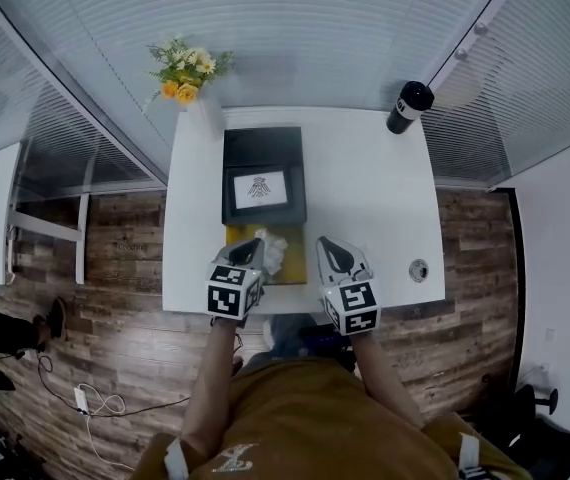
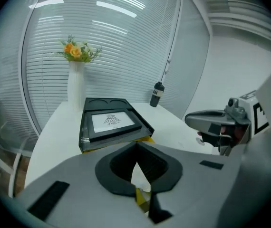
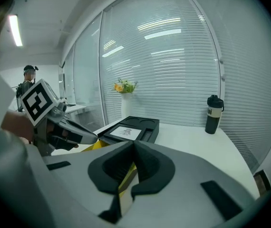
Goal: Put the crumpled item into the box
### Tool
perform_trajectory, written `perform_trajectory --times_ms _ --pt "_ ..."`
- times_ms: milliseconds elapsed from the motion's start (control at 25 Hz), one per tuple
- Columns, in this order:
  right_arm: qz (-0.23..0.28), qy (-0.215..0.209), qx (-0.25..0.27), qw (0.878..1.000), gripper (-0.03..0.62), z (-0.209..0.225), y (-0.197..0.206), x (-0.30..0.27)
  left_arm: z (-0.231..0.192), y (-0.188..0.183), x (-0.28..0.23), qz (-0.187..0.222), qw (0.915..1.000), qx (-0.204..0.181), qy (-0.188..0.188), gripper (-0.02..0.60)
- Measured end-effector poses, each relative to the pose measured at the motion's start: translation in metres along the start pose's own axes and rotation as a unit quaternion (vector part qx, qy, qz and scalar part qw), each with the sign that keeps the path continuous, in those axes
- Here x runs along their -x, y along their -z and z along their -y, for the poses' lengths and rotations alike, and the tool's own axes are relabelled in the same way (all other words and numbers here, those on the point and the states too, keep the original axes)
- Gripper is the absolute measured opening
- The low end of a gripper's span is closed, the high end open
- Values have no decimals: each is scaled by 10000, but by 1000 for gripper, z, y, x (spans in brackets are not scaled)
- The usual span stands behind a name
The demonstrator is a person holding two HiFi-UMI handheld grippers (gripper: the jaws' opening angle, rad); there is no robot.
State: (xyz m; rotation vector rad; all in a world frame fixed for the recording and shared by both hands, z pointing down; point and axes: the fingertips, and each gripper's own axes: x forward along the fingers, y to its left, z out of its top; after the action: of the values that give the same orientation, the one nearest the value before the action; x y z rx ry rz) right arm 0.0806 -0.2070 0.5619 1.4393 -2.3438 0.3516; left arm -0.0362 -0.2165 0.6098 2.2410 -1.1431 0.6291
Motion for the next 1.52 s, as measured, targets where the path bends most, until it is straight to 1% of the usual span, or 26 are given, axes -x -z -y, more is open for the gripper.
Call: perform_trajectory --times_ms 200,360,560,840,960,1120,1320,1520 --pt "114 42 110 9999 12 -6 -9 10 3 -20 25 554 9982 222 50 25" --pt "267 -56 253 9993 12 -19 -20 15 -1 -39 46 1013 9943 325 -10 23" --pt "505 -62 415 9978 12 -32 -36 27 3 -50 69 1326 9911 95 -80 25" --pt "739 99 497 9960 12 -37 -52 43 9 -67 100 1826 9832 74 -36 25" --pt "808 135 509 9953 12 -38 -56 49 10 -67 106 1928 9812 128 -18 23" --pt "852 144 470 9952 12 -38 -57 52 13 -68 109 1993 9799 72 -9 24" --pt "868 152 484 9949 12 -43 -56 56 12 -64 110 1943 9809 122 8 24" --pt "890 126 466 9949 12 -42 -58 57 15 -62 112 1921 9814 45 6 23"
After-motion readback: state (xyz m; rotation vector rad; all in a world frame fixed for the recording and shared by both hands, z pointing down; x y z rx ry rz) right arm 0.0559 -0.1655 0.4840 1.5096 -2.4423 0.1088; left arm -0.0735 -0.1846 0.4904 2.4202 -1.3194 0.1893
